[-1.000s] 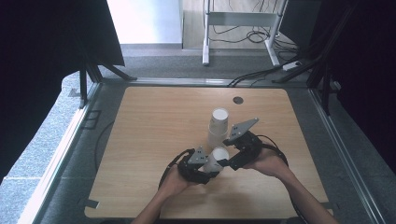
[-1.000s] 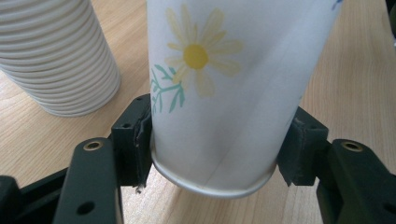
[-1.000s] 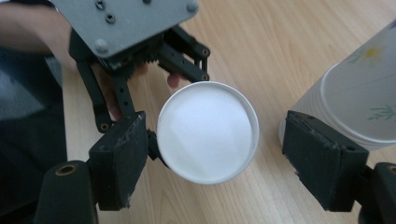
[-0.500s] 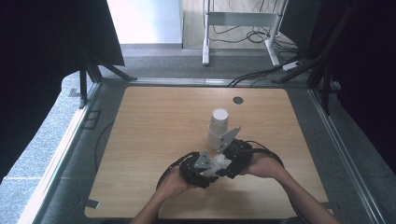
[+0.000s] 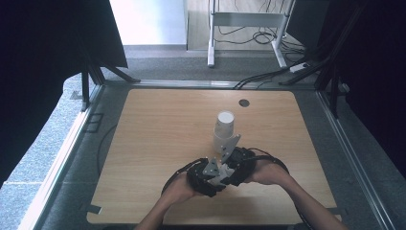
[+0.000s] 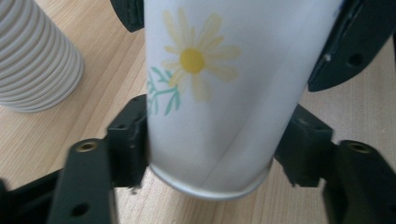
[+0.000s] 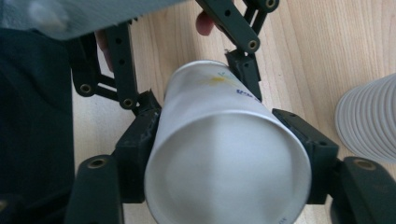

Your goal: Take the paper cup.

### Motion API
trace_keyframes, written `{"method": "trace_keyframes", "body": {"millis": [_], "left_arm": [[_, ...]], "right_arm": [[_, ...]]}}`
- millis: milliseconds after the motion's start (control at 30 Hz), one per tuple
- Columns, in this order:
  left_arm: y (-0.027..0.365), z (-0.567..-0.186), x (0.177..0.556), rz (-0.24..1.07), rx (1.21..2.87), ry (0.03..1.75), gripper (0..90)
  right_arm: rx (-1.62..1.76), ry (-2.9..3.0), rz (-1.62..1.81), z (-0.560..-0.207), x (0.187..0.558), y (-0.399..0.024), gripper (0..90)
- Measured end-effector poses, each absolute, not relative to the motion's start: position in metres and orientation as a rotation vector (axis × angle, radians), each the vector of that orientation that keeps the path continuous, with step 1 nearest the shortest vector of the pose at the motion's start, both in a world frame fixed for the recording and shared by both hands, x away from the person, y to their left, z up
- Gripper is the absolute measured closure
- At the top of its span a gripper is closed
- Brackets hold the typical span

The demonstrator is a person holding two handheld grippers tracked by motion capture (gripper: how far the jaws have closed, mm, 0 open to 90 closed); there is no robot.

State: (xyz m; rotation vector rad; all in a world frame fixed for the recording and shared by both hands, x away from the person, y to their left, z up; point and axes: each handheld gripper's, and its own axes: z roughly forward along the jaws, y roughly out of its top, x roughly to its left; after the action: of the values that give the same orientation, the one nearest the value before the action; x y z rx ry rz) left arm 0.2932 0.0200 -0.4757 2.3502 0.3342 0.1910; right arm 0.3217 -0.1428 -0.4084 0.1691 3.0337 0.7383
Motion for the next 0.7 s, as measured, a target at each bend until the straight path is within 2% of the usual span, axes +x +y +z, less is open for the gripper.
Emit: {"method": "trace_keyframes", "body": {"millis": [133,233,467,700], "left_arm": [[0.026,-0.473,0.296,0.134,2.262,0.382,18.6],[0.031,-0.469,0.298,0.111,2.206,0.392,14.6],[0.041,-0.462,0.299,0.088,2.106,0.365,14.2],[0.046,-0.459,0.299,0.065,2.046,0.343,14.7]], "right_arm": [[0.212,3.002,0.812,-0.403,0.322,-0.148,36.7],[0.253,2.97,0.902,-0.396,0.323,-0.156,36.8],[0.348,2.884,1.146,-0.389,0.323,-0.179,36.8],[0.428,2.791,1.387,-0.397,0.32,-0.197,36.8]]}}
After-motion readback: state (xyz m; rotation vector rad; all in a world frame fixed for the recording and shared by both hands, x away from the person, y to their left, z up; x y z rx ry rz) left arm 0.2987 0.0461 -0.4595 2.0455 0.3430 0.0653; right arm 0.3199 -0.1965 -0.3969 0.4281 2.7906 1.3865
